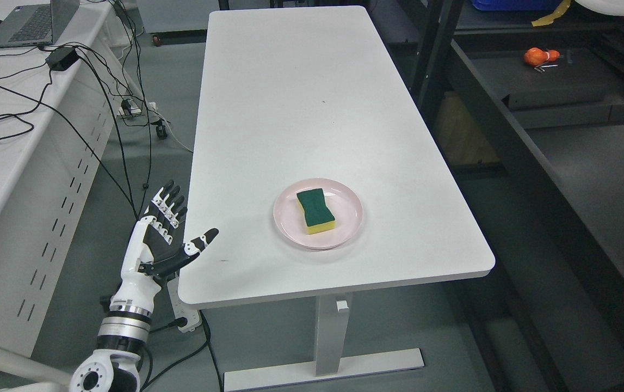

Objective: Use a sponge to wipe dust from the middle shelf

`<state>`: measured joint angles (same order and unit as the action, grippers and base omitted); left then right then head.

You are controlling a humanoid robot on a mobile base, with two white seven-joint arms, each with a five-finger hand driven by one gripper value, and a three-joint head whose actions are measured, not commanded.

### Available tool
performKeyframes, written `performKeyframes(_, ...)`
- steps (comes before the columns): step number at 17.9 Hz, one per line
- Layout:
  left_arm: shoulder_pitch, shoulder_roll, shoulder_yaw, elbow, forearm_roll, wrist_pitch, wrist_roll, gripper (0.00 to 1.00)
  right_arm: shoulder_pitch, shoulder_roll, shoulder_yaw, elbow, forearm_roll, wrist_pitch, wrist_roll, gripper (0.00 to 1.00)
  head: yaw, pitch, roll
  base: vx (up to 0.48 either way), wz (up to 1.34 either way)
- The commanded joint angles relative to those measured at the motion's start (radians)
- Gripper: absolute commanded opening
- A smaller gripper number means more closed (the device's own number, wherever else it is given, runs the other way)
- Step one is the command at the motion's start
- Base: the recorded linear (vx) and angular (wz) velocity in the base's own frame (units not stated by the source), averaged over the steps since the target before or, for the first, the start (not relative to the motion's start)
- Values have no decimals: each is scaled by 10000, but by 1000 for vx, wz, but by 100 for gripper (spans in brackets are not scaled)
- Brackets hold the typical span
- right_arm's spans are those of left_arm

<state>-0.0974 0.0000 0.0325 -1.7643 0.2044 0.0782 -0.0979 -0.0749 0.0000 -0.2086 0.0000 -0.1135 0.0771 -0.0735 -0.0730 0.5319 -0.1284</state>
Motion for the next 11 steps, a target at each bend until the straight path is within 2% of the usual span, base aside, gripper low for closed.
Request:
performKeyframes(1,-23,175,120,-43,12,0,-33,99,-3,-175,0,-175,0,-4,-1,100,0,0,0,0,0)
performKeyframes(11,-130,175,104,-59,12,0,-49,99,-3,-175,0,-175,0,-4,-1,100,0,0,0,0,0)
